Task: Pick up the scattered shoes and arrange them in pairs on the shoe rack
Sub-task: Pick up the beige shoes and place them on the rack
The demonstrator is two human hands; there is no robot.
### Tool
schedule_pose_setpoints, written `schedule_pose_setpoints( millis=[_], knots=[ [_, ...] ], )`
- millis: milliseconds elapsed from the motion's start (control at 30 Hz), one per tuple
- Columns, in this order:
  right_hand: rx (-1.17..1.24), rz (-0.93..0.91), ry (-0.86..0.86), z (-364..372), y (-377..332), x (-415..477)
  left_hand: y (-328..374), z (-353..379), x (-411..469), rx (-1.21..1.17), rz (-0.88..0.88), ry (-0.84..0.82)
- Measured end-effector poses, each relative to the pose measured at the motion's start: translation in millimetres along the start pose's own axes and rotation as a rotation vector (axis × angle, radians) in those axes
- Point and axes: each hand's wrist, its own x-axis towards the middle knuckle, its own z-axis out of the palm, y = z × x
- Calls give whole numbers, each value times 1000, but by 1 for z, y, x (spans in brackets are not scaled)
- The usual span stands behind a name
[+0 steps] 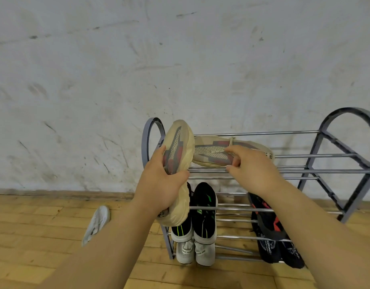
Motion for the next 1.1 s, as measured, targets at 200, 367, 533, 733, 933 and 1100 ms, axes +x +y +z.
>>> schedule_pose_setpoints(
  millis=[200, 367, 533, 733, 933, 1100],
  knots=[
    [-186, -24, 150, -8, 13, 6, -6, 1, 2, 11, -19, 15],
    [-141, 79, -126, -22, 41, 19, -10, 7, 5, 26, -47, 4],
    [-54, 97, -16, -23, 49, 17, -12, 11, 10, 31, -62, 8],
    [-2, 18, 54, -18, 46, 16, -8, 20, 13, -8, -71, 22],
    [-15, -18, -5, -34, 50, 17, -6, 30, 15, -20, -71, 26],
    [-6, -123, -146, -57, 48, 15, -4, 35, 17, -47, -83, 43]
  ],
)
